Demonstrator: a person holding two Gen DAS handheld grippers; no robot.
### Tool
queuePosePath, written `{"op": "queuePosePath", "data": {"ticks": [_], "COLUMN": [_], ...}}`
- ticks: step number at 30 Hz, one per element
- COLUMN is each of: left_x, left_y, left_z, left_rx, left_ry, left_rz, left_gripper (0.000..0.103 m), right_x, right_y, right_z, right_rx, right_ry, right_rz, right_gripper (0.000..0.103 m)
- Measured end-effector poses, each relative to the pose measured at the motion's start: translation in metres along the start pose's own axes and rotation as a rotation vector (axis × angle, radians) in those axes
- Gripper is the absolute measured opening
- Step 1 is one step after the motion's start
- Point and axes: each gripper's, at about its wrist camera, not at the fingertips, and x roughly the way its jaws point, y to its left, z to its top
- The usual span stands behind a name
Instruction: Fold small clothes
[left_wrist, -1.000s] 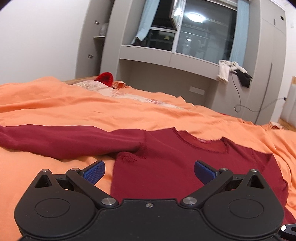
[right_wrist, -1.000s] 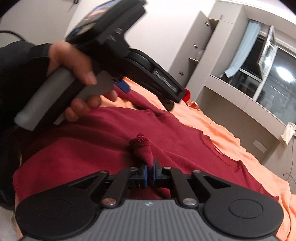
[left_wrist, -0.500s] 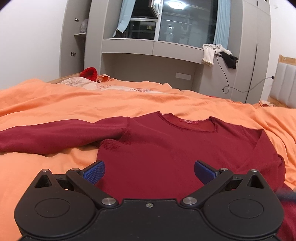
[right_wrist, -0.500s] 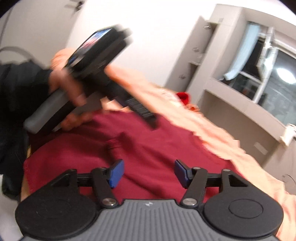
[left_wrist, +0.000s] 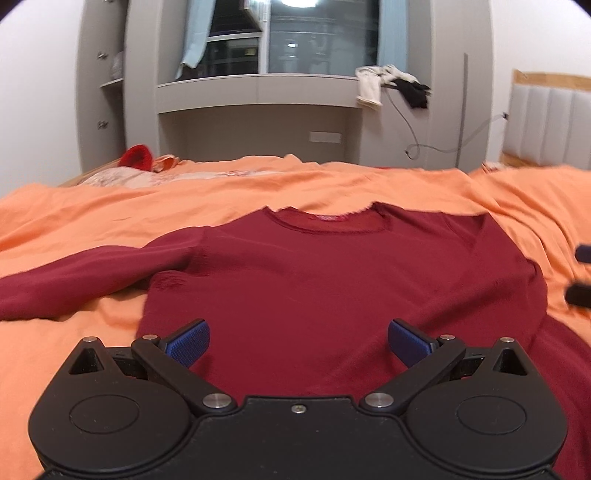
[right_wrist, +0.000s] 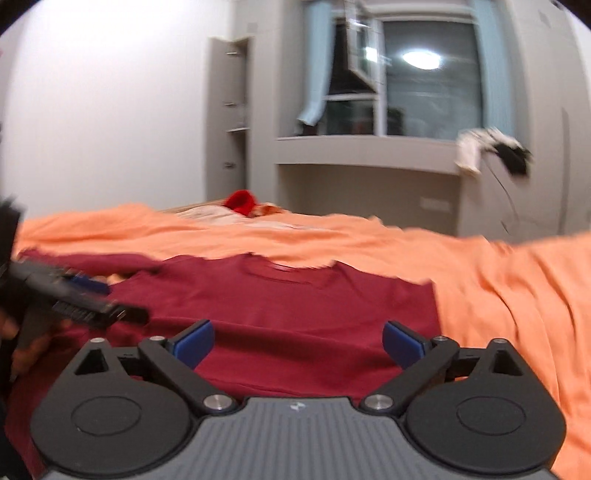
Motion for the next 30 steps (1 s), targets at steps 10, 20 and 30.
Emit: {"op": "queuePosePath", "data": {"ticks": [10, 20, 30], "left_x": [0.007, 0.006, 0.003], "left_y": [-0.028, -0.023, -0.025], "left_z": [-0.021, -0.025, -0.026], "left_rx": [0.179, 0.163, 0.184], "left_ry": [0.066, 0.072, 0.065], "left_rz": [0.0, -0.024, -0.035], "left_gripper": [0.103, 0.103, 0.103], "right_x": [0.041, 0.134, 0.106], "right_y": [-0.082, -0.14, -0.154], "right_z": [0.017, 0.027, 0.021], "right_rx": [0.176, 0.347, 0.34], "right_ry": [0.051, 0.197, 0.158], "right_rz": [-0.14, -0.156, -0.219], "right_gripper": [0.084, 0.008, 0.047]}}
